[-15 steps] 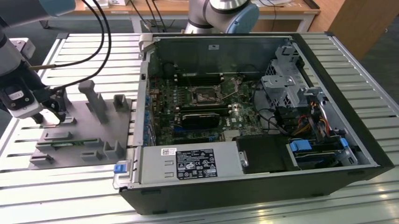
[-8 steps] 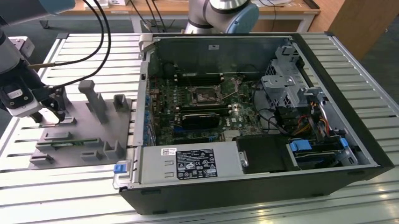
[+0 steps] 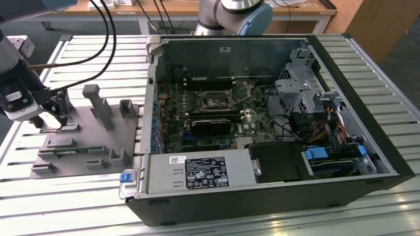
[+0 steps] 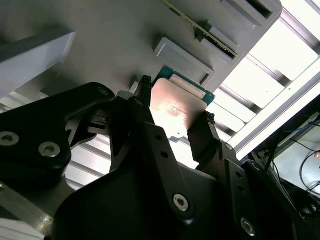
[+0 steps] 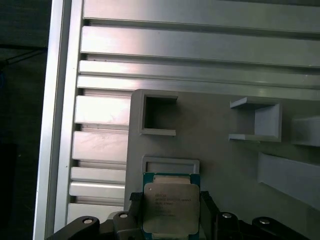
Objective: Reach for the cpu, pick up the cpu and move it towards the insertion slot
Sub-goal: 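Pick up the cpu and move it towards the insertion slot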
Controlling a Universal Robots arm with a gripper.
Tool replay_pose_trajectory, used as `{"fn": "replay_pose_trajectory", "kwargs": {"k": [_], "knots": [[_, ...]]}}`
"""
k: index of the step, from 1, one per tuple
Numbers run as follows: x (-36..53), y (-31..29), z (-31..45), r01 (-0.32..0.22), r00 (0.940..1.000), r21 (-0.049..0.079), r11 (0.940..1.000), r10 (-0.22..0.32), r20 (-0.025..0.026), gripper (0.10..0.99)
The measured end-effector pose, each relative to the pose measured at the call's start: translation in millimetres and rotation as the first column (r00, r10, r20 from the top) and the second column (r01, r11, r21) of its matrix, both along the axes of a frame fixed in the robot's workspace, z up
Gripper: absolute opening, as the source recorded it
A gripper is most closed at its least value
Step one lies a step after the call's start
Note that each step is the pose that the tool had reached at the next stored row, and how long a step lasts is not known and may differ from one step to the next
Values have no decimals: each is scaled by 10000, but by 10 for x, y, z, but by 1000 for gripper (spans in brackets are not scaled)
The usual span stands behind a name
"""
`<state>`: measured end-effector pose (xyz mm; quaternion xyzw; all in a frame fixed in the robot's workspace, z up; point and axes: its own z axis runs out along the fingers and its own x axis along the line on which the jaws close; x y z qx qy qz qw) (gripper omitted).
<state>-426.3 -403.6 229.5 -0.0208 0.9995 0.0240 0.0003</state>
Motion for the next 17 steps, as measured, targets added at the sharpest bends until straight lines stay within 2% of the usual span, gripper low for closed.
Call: {"fn": "replay_pose_trajectory", "kwargs": {"k": [17], "knots": [[0, 11, 126, -1, 10000, -42, 10000, 1, 0, 541]]}}
